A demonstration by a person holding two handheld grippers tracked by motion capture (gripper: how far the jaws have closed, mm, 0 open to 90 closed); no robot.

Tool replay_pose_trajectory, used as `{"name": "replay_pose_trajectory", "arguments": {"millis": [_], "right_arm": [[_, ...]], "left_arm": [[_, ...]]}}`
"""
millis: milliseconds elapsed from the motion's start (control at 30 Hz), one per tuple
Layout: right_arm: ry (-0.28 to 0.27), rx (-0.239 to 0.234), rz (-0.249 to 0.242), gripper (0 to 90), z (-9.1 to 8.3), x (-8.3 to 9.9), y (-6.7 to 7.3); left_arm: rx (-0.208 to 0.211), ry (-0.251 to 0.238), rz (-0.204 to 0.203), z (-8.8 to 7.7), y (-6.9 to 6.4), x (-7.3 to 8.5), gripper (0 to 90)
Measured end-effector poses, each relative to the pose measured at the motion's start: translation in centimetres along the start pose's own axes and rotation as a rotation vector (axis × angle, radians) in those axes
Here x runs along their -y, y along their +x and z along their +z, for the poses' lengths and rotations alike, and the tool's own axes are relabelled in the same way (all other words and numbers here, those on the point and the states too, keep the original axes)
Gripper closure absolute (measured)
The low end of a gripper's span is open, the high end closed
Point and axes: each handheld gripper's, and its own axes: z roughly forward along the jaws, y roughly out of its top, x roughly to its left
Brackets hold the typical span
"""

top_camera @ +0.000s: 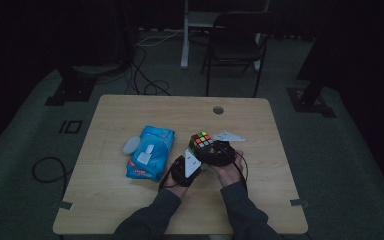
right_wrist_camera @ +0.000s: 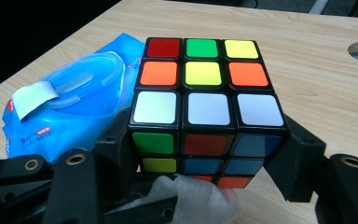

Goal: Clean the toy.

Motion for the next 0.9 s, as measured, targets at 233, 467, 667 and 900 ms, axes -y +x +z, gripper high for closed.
{"name": "replay_pose_trajectory", "arguments": {"millis": [233, 467, 667, 900], "right_arm": [[-0.008, 0.002, 0.013, 34.7, -0.1, 0.1, -0.2], [-0.013, 0.007, 0.018, 34.7, -0.4, 0.1, -0.4], [-0.01, 0.019, 0.027, 34.7, -0.5, 0.3, -0.9], [-0.002, 0.027, 0.02, 34.7, -0.6, 0.6, -1.4]], "left_arm": [[0.002, 0.01, 0.004, 0.2, -0.1, 0.3, 86.9], [-0.003, 0.009, 0.02, -0.2, -0.2, 0.4, 86.9], [-0.005, 0.008, 0.02, -0.7, -0.1, 0.5, 86.9], [-0.028, 0.007, -0.013, -1.7, 1.1, 0.9, 87.0]]}}
